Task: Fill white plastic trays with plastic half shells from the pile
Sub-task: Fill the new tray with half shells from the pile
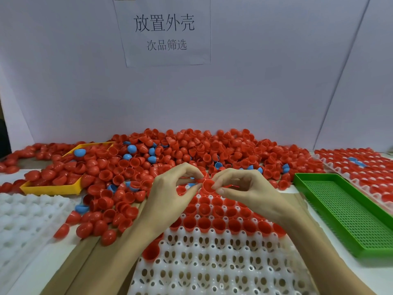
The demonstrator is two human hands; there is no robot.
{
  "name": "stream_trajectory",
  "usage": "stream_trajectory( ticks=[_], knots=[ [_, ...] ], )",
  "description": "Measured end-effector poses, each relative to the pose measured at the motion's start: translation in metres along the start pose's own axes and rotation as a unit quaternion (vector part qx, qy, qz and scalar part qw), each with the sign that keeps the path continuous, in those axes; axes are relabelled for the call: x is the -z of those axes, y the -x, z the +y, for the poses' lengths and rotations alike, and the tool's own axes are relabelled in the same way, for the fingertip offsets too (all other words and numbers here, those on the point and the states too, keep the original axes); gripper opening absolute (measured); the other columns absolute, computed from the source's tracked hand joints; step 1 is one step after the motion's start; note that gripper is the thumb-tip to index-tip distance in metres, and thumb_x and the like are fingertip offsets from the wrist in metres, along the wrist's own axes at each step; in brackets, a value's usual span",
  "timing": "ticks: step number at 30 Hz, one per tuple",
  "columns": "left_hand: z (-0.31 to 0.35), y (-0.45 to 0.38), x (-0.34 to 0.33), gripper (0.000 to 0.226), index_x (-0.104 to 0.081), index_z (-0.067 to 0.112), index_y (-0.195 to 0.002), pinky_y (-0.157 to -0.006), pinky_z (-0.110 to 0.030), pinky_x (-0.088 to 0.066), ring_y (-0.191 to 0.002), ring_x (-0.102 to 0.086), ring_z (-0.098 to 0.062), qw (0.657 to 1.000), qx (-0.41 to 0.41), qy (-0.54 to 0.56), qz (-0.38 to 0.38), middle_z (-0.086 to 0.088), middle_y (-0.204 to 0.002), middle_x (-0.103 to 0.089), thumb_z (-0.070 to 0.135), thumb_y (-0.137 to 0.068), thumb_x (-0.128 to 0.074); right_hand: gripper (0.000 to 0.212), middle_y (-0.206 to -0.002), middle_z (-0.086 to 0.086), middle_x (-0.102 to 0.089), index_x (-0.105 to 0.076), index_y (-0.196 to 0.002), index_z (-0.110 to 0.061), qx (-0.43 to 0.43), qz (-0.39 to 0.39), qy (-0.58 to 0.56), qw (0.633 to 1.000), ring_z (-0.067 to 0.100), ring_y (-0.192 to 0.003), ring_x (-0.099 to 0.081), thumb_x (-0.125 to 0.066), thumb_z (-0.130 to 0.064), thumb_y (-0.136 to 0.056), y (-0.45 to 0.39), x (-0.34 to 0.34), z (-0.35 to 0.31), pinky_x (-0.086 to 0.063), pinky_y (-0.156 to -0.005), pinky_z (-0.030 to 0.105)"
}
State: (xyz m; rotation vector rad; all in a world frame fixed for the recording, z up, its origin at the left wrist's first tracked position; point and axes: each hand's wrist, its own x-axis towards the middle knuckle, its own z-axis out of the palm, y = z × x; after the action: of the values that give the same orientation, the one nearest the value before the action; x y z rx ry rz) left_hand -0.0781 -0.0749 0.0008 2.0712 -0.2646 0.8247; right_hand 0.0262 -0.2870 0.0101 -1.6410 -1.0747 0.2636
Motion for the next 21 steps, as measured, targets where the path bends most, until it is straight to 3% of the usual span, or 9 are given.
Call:
stream_trajectory(
  ticks=[4, 8, 15, 18, 21],
  knots=[
    [0.001, -0.001, 0.005, 0.012, -0.073, 0.023, -0.104, -0.092, -0.020, -0.056, -0.106, -0.071, -0.010, 0.995, 0.048, 0.062, -0.055, 0.012, -0.103, -0.075, 0.015, -0.096, -0.072, 0.011, -0.116, 0.004, -0.075, -0.082, -0.104, -0.017, -0.001, -0.005, -0.002, 1.000, 0.024, -0.113, -0.070, -0.075, -0.012, -0.097, -0.001, -0.002, 0.001, -0.056, -0.098, 0.030],
    [0.000, -0.005, 0.026, 0.013, -0.076, 0.026, -0.096, -0.095, -0.023, -0.056, -0.101, -0.073, -0.008, 0.983, 0.097, 0.050, -0.151, 0.010, -0.099, -0.077, 0.019, -0.087, -0.082, 0.016, -0.110, 0.006, -0.077, -0.080, -0.110, -0.016, -0.012, -0.017, -0.010, 1.000, 0.023, -0.101, -0.073, -0.068, -0.011, -0.101, 0.001, 0.002, 0.003, -0.059, -0.091, 0.031],
    [0.004, -0.007, 0.061, 0.008, -0.079, 0.021, -0.091, -0.093, -0.022, -0.056, -0.095, -0.074, -0.011, 0.930, 0.115, 0.016, -0.350, 0.007, -0.094, -0.078, 0.021, -0.085, -0.084, 0.023, -0.107, 0.006, -0.078, -0.081, -0.104, -0.019, -0.075, 0.102, -0.041, 0.991, 0.021, -0.088, -0.074, -0.062, -0.007, -0.102, 0.007, 0.030, 0.025, -0.061, -0.081, 0.027],
    [0.006, -0.006, 0.064, 0.006, -0.079, 0.027, -0.088, -0.097, -0.010, -0.045, -0.099, -0.071, -0.005, 0.914, 0.098, -0.038, -0.392, 0.013, -0.094, -0.076, 0.026, -0.084, -0.084, 0.024, -0.108, 0.008, -0.078, -0.081, -0.105, -0.019, -0.091, 0.118, -0.047, 0.988, 0.024, -0.090, -0.074, -0.061, -0.007, -0.103, 0.008, 0.038, 0.034, -0.062, -0.082, 0.029],
    [0.007, -0.005, 0.066, 0.008, -0.079, 0.033, -0.085, -0.088, -0.004, -0.041, -0.099, -0.064, 0.003, 0.898, 0.098, -0.084, -0.420, 0.019, -0.093, -0.073, 0.033, -0.081, -0.086, 0.024, -0.108, 0.008, -0.078, -0.081, -0.106, -0.019, -0.095, 0.123, -0.048, 0.987, 0.023, -0.088, -0.074, -0.061, -0.007, -0.103, 0.009, 0.040, 0.037, -0.062, -0.081, 0.028]
  ],
)
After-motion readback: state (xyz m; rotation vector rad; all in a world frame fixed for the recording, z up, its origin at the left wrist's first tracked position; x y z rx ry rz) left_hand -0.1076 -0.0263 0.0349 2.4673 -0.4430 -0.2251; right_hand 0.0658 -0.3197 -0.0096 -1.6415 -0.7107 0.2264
